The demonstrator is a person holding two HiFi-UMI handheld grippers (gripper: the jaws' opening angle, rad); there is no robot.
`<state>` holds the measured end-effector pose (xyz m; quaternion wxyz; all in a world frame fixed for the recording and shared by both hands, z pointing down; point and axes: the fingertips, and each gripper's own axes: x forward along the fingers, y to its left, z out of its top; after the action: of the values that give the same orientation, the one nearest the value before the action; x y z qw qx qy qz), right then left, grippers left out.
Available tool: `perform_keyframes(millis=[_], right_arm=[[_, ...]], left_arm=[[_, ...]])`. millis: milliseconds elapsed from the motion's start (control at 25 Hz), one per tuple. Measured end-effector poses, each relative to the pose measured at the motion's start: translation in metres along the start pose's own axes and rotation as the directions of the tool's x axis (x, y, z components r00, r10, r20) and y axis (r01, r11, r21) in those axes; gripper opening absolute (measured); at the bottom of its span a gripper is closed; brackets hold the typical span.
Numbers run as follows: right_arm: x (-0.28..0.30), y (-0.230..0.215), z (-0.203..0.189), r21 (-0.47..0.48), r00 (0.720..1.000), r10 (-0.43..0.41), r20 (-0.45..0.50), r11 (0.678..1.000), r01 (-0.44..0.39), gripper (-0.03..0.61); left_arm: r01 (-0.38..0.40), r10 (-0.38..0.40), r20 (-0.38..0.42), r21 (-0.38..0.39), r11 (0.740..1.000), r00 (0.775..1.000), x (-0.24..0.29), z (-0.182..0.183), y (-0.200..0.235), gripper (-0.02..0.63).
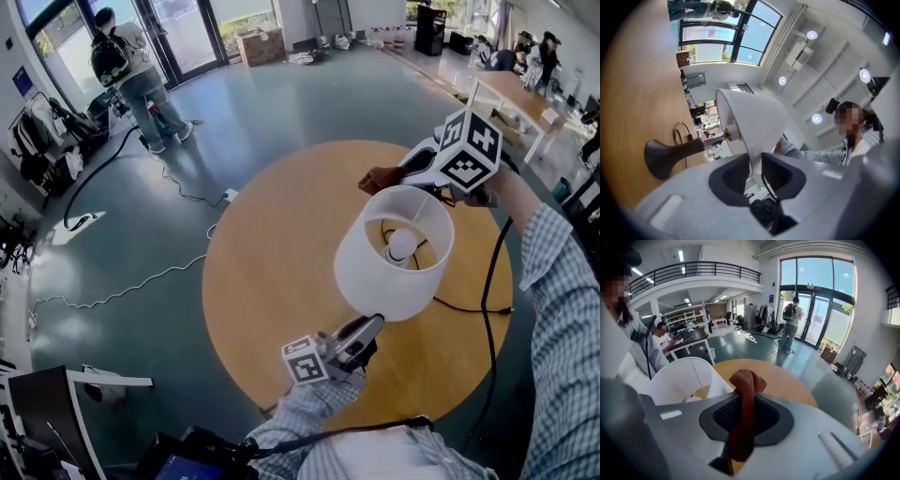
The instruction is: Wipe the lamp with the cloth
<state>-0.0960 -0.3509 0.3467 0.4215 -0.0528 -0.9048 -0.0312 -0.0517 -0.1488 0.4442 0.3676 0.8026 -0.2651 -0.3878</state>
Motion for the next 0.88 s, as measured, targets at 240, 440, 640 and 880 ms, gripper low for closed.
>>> perform_keyframes(millis=[240, 440, 640, 880], right_arm=[[0.019, 0.012, 0.028, -0.205, 0.981, 0.079, -0.179, 0.972, -0.116, 0.063], [0.039, 0.026, 0.055, -0.347, 0.953, 0.088, -0.289, 0.919, -0.19, 0.063], [0.06, 0.059, 0.063, -0.479, 0.896, 0.082, -0.436, 0.822, -0.308, 0.063], [0.064, 0.095, 0.065, -0.598, 0.823, 0.052, -0.566, 0.661, -0.453, 0.063]], left_arm=[[0.003, -0.003, -0.009, -0.006, 1.0, 1.0, 0.001, 0.001, -0.001, 0.083], [-0.001, 0.001, 0.012, -0.012, 1.0, 1.0, 0.004, 0.003, 0.0, 0.083], [0.007, -0.006, 0.009, -0.014, 1.0, 1.0, 0.002, 0.004, -0.001, 0.081], [0.007, -0.007, 0.012, -0.025, 1.0, 1.0, 0.002, 0.003, 0.002, 0.081]])
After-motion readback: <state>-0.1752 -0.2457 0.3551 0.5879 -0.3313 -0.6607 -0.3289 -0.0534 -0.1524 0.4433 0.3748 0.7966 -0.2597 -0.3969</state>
